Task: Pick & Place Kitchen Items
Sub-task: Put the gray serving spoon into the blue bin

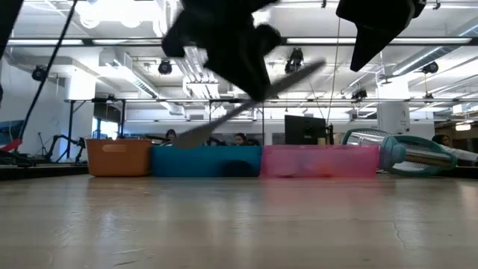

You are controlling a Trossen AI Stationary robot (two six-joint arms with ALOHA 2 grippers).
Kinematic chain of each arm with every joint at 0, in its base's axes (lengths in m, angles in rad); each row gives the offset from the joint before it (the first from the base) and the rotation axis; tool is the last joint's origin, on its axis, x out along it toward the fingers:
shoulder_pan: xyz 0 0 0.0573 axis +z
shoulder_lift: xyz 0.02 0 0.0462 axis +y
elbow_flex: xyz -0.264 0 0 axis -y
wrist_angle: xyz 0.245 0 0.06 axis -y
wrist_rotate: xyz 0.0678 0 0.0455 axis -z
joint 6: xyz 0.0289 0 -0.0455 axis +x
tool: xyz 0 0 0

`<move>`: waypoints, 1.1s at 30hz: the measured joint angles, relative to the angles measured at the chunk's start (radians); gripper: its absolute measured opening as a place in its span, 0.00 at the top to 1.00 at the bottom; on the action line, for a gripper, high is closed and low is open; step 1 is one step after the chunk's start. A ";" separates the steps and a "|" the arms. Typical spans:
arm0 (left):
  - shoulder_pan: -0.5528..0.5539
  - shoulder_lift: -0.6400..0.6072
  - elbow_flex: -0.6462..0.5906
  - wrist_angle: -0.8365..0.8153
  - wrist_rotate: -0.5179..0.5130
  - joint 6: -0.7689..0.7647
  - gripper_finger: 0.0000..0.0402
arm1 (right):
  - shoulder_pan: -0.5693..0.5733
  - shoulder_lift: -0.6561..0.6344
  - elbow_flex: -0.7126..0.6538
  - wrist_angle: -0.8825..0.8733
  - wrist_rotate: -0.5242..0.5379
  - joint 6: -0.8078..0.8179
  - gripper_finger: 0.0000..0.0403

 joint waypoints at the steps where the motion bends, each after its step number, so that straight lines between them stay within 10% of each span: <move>1: -0.008 -0.032 -0.011 0.002 0.000 -0.009 0.82 | 0.000 0.000 0.000 0.000 0.000 0.000 0.98; 5: -0.050 -0.184 -0.064 0.051 -0.073 -0.070 0.82 | 0.002 0.000 -0.003 0.000 -0.001 0.000 0.98; 13: -0.172 -0.505 -0.281 0.270 -0.542 -0.178 0.82 | 0.001 0.000 -0.004 0.011 0.048 -0.022 0.98; 24: -0.186 -0.836 -0.722 1.036 -0.461 -0.190 0.82 | 0.001 0.000 -0.005 0.509 0.354 -0.569 0.98; 33: -0.186 -0.809 -0.969 1.773 -0.420 -0.164 0.82 | 0.001 0.000 -0.005 0.889 0.506 -0.853 0.98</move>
